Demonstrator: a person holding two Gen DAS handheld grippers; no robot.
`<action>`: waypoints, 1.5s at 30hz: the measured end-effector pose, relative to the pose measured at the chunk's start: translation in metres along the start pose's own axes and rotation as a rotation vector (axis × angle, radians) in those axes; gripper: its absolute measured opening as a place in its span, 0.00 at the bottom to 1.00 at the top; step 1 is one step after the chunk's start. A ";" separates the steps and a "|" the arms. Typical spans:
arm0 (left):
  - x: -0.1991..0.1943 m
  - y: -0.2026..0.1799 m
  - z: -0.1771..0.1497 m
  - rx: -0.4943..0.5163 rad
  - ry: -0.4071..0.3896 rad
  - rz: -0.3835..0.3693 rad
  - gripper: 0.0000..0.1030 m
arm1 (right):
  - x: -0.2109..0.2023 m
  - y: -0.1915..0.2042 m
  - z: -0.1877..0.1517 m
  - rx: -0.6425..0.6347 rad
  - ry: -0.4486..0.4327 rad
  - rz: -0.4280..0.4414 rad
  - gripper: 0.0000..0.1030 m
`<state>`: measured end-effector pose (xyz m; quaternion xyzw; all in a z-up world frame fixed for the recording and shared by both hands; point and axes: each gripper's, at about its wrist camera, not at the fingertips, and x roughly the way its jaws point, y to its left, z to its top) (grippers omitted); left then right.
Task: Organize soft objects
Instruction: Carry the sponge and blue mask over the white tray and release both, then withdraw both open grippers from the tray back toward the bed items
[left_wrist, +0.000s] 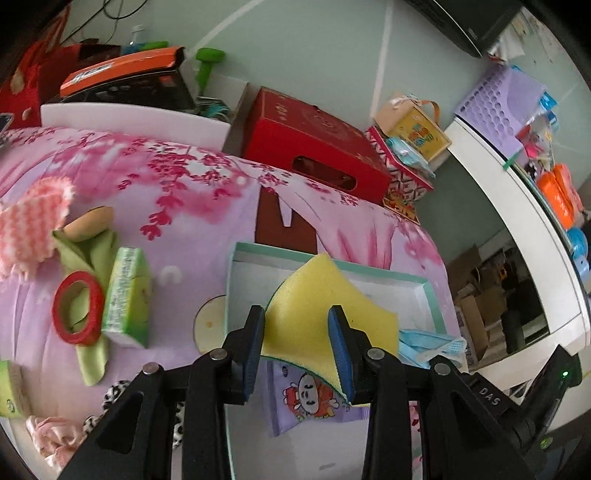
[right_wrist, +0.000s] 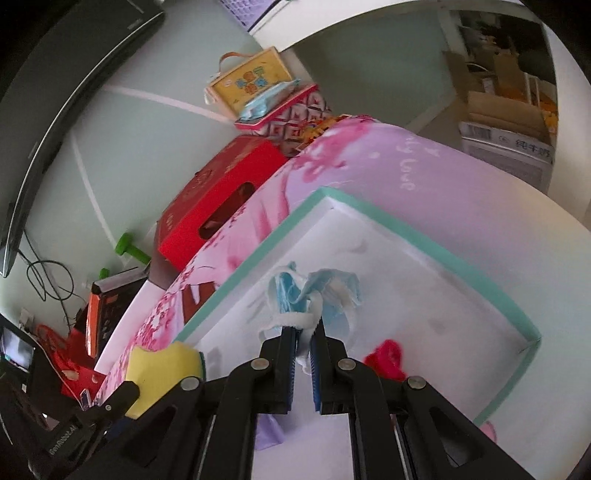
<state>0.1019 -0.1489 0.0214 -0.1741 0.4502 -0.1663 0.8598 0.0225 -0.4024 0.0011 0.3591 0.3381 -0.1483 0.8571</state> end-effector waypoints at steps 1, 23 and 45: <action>0.001 -0.001 0.000 0.008 0.003 0.004 0.37 | -0.001 -0.001 0.001 -0.002 0.000 0.001 0.11; 0.009 0.021 0.006 0.048 0.030 0.214 0.96 | 0.002 0.000 -0.003 -0.089 0.065 -0.208 0.84; -0.019 0.014 0.009 0.158 -0.002 0.338 0.98 | -0.017 0.027 -0.006 -0.200 0.029 -0.234 1.00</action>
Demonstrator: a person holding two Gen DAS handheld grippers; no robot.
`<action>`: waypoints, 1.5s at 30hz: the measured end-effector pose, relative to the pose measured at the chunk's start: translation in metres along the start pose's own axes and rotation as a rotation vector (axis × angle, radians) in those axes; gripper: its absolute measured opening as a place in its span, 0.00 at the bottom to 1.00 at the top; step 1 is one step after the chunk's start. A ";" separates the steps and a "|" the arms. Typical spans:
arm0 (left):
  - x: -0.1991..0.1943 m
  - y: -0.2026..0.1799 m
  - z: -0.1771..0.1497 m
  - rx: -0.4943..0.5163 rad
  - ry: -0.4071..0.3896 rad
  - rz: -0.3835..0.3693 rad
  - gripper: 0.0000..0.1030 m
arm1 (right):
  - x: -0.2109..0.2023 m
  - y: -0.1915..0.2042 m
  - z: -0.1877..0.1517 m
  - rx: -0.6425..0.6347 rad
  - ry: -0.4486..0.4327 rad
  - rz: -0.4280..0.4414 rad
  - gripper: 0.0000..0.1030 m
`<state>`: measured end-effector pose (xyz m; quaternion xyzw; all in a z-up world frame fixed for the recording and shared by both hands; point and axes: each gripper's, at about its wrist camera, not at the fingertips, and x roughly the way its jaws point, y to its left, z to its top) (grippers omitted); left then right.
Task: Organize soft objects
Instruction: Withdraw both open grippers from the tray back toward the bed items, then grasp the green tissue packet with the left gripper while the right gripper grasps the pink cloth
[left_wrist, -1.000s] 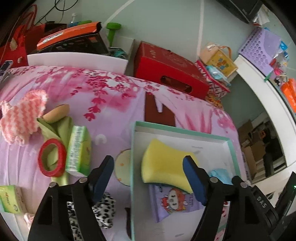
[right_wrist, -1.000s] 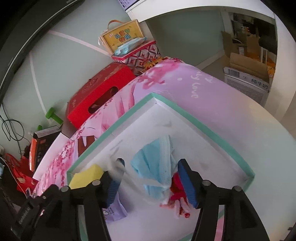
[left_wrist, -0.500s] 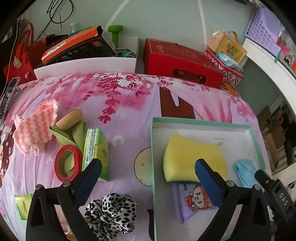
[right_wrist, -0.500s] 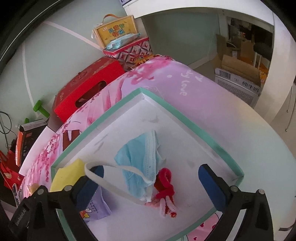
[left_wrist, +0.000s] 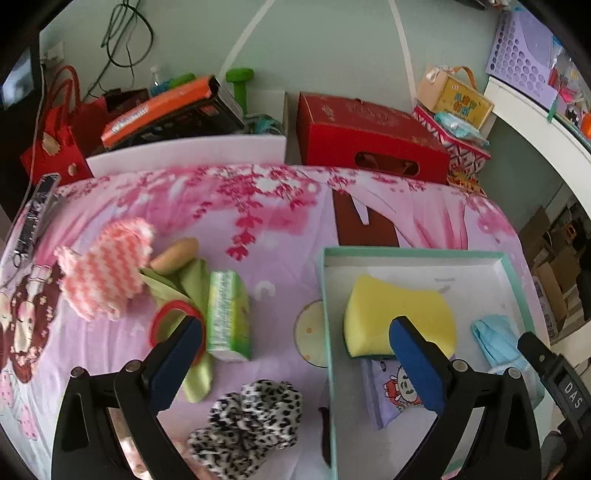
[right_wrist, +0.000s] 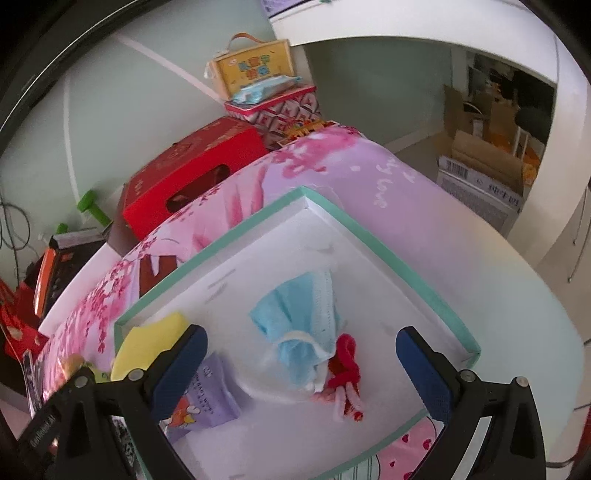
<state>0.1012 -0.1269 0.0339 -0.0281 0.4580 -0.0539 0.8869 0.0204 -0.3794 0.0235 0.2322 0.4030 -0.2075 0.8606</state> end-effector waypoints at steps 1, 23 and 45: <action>-0.003 0.002 0.001 0.000 -0.003 0.009 0.98 | -0.003 0.003 0.000 -0.019 0.006 -0.002 1.00; -0.059 0.152 -0.011 -0.232 0.057 0.185 0.98 | -0.033 0.117 -0.048 -0.389 0.127 0.198 1.00; -0.023 0.198 -0.078 -0.361 0.273 0.174 0.98 | -0.020 0.198 -0.169 -0.689 0.435 0.382 1.00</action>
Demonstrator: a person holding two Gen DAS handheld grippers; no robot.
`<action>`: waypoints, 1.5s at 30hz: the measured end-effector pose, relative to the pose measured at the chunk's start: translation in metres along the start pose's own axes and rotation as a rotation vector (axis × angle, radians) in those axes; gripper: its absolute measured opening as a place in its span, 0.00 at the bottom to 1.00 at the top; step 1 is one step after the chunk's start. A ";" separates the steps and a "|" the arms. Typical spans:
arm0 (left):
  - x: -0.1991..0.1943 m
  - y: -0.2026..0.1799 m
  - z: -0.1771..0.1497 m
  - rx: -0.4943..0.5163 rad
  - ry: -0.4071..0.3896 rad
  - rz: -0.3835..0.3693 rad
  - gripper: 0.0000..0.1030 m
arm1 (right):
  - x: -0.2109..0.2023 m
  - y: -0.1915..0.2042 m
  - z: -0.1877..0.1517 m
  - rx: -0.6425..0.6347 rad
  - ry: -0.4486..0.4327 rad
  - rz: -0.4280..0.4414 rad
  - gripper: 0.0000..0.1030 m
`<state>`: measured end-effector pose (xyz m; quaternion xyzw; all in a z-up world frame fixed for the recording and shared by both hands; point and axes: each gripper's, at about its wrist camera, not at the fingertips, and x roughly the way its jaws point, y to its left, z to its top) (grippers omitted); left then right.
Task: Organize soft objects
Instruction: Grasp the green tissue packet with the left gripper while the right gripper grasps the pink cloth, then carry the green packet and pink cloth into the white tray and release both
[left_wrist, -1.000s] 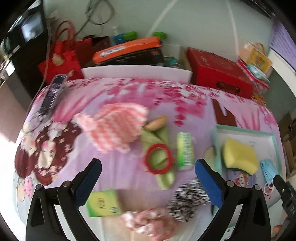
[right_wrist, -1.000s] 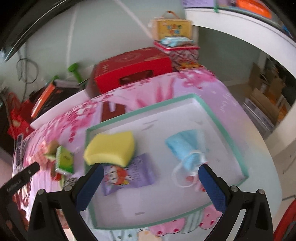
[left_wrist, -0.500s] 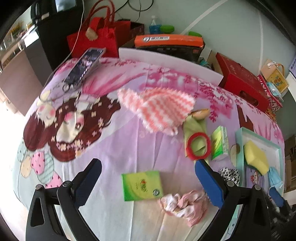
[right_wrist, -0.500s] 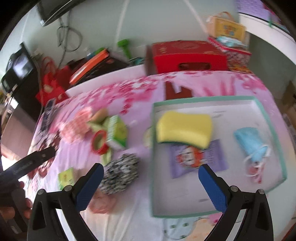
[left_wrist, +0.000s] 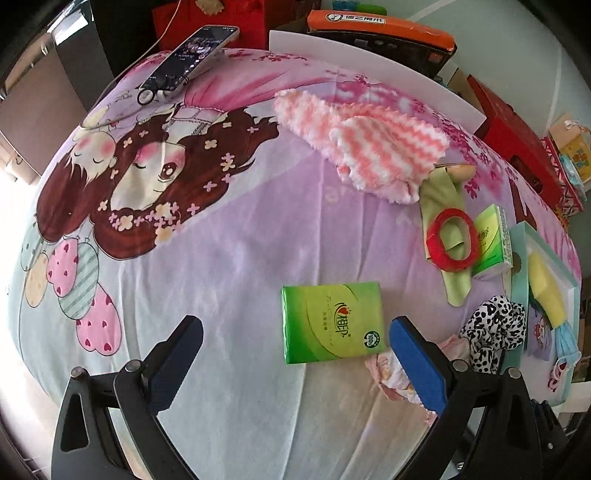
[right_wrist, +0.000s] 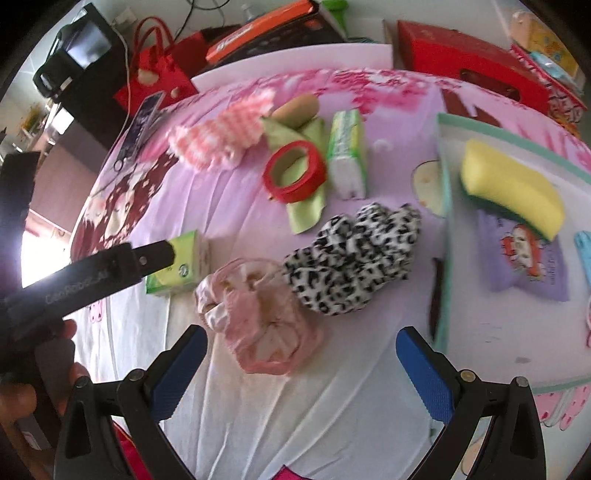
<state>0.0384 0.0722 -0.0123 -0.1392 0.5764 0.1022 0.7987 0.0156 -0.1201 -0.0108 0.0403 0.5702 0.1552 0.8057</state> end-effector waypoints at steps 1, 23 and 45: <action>0.001 0.000 0.000 0.001 0.004 -0.004 0.98 | 0.003 0.001 -0.001 -0.004 0.006 -0.001 1.00; 0.031 -0.018 0.016 0.017 0.071 0.002 0.98 | 0.058 0.031 0.030 0.020 0.028 -0.044 0.84; 0.045 -0.017 0.011 0.017 0.092 -0.056 0.64 | 0.041 0.023 0.026 0.027 -0.001 -0.022 0.43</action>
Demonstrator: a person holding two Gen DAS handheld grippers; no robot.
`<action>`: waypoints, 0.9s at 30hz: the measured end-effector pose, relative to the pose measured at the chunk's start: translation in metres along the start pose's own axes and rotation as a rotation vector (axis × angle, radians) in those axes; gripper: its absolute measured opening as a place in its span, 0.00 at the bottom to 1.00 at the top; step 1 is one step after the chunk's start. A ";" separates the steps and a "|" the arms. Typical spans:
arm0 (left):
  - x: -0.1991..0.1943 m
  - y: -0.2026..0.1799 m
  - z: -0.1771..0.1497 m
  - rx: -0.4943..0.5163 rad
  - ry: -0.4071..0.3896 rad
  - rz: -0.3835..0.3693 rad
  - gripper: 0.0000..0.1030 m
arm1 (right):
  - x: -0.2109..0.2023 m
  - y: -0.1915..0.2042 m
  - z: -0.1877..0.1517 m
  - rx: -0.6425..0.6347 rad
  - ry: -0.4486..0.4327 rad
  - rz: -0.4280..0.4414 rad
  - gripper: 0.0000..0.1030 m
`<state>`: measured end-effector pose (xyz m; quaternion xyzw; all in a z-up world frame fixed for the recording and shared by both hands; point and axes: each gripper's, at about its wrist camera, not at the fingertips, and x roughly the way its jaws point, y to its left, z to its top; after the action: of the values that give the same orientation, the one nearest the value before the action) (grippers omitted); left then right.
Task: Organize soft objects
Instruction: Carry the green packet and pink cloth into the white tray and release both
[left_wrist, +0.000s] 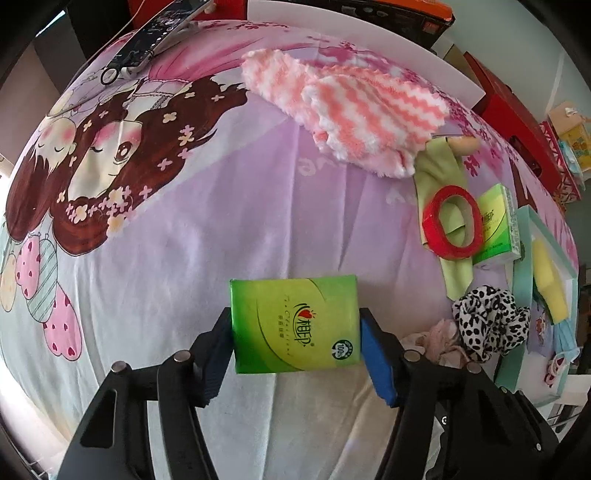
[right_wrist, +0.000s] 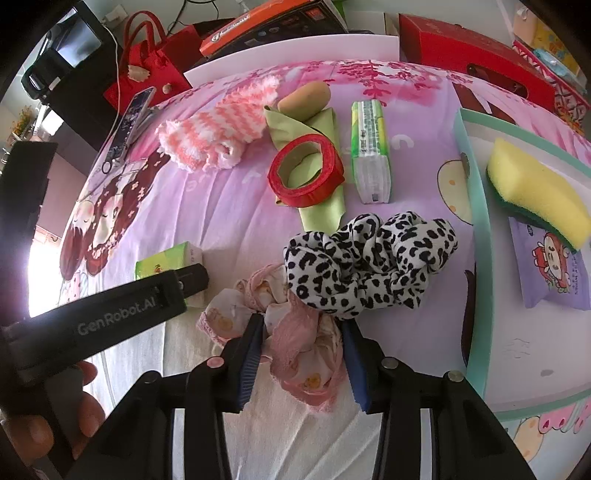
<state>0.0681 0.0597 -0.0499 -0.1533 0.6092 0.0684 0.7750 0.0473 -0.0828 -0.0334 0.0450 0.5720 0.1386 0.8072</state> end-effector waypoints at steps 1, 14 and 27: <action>-0.001 0.000 0.000 -0.004 -0.004 -0.008 0.64 | 0.000 0.000 0.000 0.000 -0.001 0.000 0.42; -0.028 0.009 0.006 -0.070 -0.085 -0.016 0.64 | -0.021 -0.005 -0.004 -0.009 -0.047 0.058 0.18; -0.081 0.027 -0.003 -0.111 -0.218 -0.023 0.64 | -0.068 -0.004 -0.004 0.016 -0.197 0.142 0.17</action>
<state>0.0371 0.0909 0.0239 -0.1946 0.5149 0.1092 0.8277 0.0235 -0.1052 0.0259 0.1051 0.4865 0.1857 0.8472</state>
